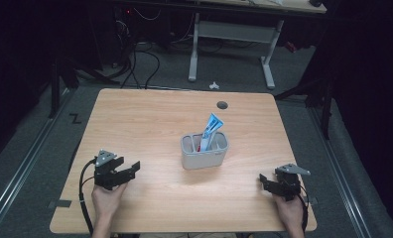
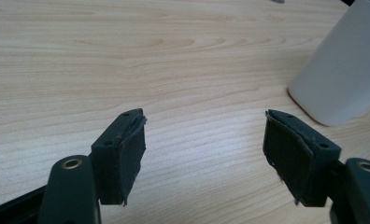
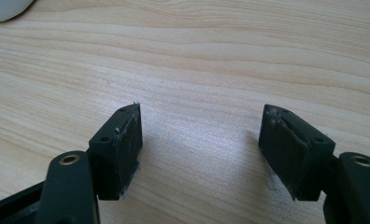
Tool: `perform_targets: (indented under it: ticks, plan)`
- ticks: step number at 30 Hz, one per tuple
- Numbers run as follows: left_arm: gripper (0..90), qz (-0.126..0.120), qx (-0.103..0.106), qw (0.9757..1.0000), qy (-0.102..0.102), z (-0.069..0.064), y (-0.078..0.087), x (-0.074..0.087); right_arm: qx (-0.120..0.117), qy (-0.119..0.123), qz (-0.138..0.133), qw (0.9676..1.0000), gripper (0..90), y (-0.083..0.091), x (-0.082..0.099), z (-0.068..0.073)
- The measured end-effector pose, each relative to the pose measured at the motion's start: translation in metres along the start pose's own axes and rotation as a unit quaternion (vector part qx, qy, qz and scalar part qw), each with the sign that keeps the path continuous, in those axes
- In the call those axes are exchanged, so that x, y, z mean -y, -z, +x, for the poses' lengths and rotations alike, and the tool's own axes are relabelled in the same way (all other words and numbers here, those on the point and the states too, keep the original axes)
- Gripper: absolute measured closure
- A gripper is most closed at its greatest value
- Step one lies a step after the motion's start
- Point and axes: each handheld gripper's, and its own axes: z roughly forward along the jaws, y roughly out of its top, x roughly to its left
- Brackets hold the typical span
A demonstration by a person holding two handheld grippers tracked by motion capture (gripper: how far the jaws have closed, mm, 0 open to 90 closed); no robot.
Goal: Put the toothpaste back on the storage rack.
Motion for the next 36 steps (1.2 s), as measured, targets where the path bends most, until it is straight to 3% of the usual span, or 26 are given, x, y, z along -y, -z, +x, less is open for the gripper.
perform_targets:
  ticks: [12, 17, 29, 36]
  plan:
    - [30.4, 0.030, -0.025, 0.9992, -0.009, 0.004, -0.018, 0.006, 0.000, 0.000, 0.000, 1.0000, 30.7, 0.000, 0.000, 0.000]
    - [30.2, 0.051, -0.047, 0.9973, -0.026, 0.003, -0.028, 0.009, 0.000, 0.000, 0.000, 1.0000, 30.7, 0.000, 0.000, 0.000]
    - [30.2, 0.052, -0.085, 0.9944, -0.036, 0.005, -0.040, 0.012, 0.000, 0.000, 0.000, 1.0000, 30.7, 0.000, 0.000, 0.000]
    - [30.2, 0.058, -0.095, 0.9931, -0.037, 0.006, -0.043, 0.013, 0.000, 0.000, 0.000, 1.0000, 30.7, 0.000, 0.000, 0.000]
